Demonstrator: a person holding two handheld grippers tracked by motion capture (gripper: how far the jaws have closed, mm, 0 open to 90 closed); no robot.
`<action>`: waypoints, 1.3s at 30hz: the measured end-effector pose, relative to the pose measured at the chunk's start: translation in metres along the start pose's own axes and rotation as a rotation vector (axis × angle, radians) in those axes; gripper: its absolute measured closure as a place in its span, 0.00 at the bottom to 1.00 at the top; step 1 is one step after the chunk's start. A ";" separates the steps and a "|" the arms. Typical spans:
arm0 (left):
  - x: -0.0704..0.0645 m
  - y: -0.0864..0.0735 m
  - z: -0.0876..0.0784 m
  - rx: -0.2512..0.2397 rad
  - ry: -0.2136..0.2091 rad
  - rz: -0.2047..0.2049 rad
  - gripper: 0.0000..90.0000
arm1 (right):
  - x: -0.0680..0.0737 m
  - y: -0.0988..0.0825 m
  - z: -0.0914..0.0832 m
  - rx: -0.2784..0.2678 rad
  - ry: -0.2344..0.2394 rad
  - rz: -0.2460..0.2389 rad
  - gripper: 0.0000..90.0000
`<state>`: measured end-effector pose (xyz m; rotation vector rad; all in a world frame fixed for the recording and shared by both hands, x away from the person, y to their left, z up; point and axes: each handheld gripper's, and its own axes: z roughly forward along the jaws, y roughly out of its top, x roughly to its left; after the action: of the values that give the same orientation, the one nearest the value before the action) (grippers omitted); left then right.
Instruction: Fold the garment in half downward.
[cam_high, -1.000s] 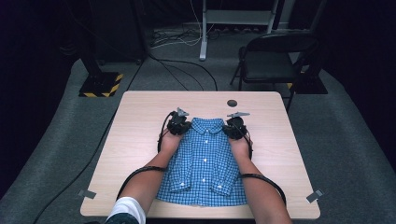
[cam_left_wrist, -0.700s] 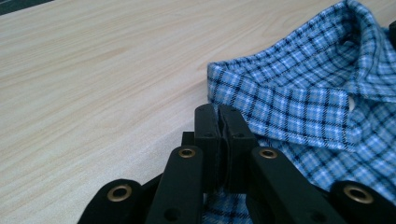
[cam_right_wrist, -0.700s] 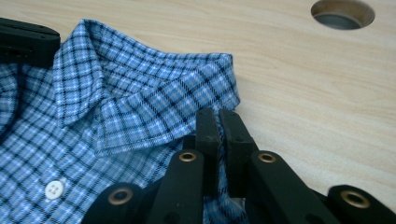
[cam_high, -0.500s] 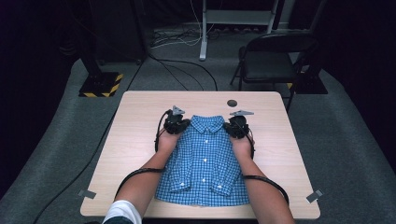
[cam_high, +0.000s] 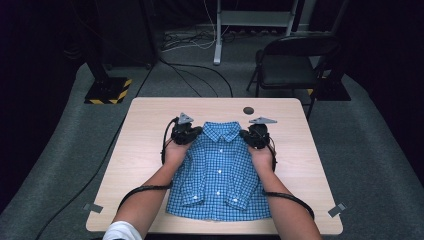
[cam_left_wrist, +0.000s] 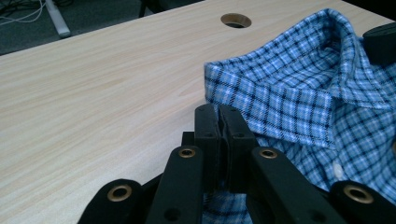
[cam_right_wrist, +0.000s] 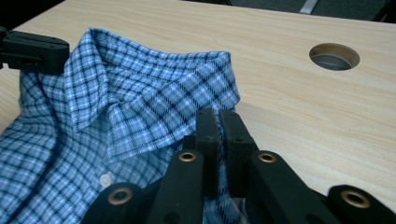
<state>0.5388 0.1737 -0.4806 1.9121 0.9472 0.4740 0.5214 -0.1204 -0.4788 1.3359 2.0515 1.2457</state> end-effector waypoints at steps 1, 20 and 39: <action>0.000 0.000 -0.002 -0.002 -0.003 0.001 0.96 | 0.001 0.000 -0.002 -0.004 0.003 -0.001 0.96; -0.015 -0.006 -0.044 -0.056 -0.065 0.011 0.96 | 0.020 -0.010 -0.038 -0.038 0.071 -0.040 0.96; -0.029 -0.021 -0.075 -0.064 -0.143 0.023 0.96 | 0.033 -0.036 -0.065 -0.046 0.151 -0.042 0.96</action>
<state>0.4622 0.1994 -0.4590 1.8747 0.8087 0.3713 0.4415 -0.1271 -0.4701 1.2049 2.1267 1.4052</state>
